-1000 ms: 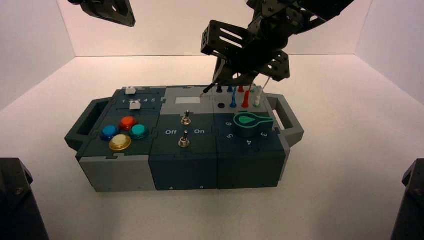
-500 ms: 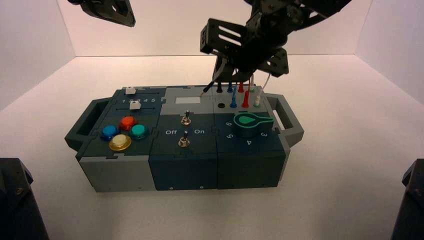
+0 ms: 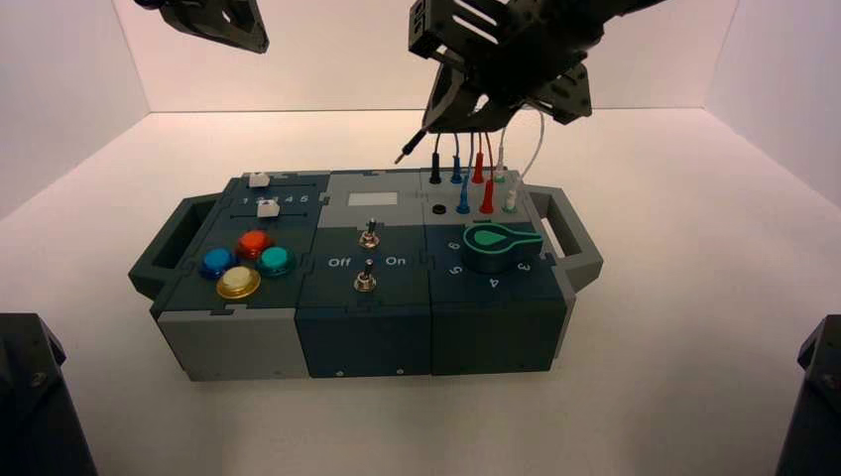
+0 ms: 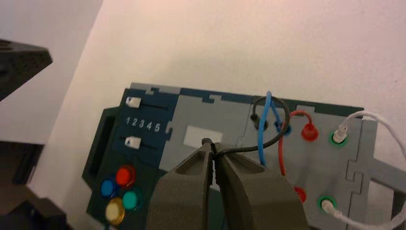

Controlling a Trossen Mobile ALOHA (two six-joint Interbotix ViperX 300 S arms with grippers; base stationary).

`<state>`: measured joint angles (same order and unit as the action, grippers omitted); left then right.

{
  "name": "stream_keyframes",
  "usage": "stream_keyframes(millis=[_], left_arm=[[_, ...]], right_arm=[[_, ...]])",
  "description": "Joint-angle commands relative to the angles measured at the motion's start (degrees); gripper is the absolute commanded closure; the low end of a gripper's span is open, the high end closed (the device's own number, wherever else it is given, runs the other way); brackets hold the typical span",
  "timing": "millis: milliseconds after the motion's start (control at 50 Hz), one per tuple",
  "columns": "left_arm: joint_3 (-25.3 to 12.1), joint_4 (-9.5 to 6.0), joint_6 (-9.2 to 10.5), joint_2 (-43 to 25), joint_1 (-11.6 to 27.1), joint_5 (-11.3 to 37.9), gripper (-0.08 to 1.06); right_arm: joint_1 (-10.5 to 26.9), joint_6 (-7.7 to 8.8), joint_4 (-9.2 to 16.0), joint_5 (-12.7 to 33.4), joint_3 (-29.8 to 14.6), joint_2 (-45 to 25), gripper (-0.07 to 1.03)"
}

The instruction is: Insert the black wire.

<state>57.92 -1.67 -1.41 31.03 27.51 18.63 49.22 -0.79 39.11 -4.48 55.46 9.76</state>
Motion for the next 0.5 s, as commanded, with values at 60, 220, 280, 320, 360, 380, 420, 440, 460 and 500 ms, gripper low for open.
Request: stream_keyframes(millis=[60, 220, 280, 320, 360, 380, 420, 440, 460, 500], left_arm=[[-0.88, -0.26, -0.26, 0.18, 2.29, -0.35, 1.01], [-0.88, -0.26, -0.26, -1.23, 6.50, -0.35, 1.01], [-0.97, -0.18, -0.35, -2.02, 8.09, -0.18, 1.01], [-1.05, -0.18, -0.35, -2.46, 9.32, 0.00, 1.01], [-1.05, -0.18, -0.35, -2.99, 10.46, 0.09, 1.01], [-1.05, -0.18, -0.35, -3.16, 11.07, 0.18, 1.01], [-1.14, -0.18, -0.35, -3.52, 12.04, 0.18, 1.01], [-1.14, -0.18, -0.35, -3.60, 12.57, 0.18, 1.01], [-1.14, -0.18, -0.35, -3.60, 13.01, 0.18, 1.01], [-1.23, -0.18, -0.35, -3.60, 13.71, 0.18, 1.01]], right_arm=[[-0.26, 0.26, -1.05, 2.29, -0.79, 2.02, 0.99], [-0.26, 0.26, -2.46, 4.83, -1.05, 2.11, 0.99], [-0.26, 0.26, -2.99, 5.63, -1.14, 2.20, 0.99], [-0.26, 0.26, -3.52, 6.15, -1.14, 2.29, 0.99], [-0.35, 0.26, -4.22, 6.77, -1.32, 2.37, 0.99], [-0.35, 0.26, -4.66, 7.12, -1.32, 2.46, 0.99], [-0.35, 0.35, -5.45, 7.82, -1.49, 2.46, 0.99], [-0.44, 0.35, -5.80, 8.09, -1.67, 2.46, 0.99], [-0.44, 0.26, -6.06, 8.17, -1.76, 2.46, 0.99], [-0.44, 0.26, -6.42, 8.26, -1.85, 2.46, 0.99]])
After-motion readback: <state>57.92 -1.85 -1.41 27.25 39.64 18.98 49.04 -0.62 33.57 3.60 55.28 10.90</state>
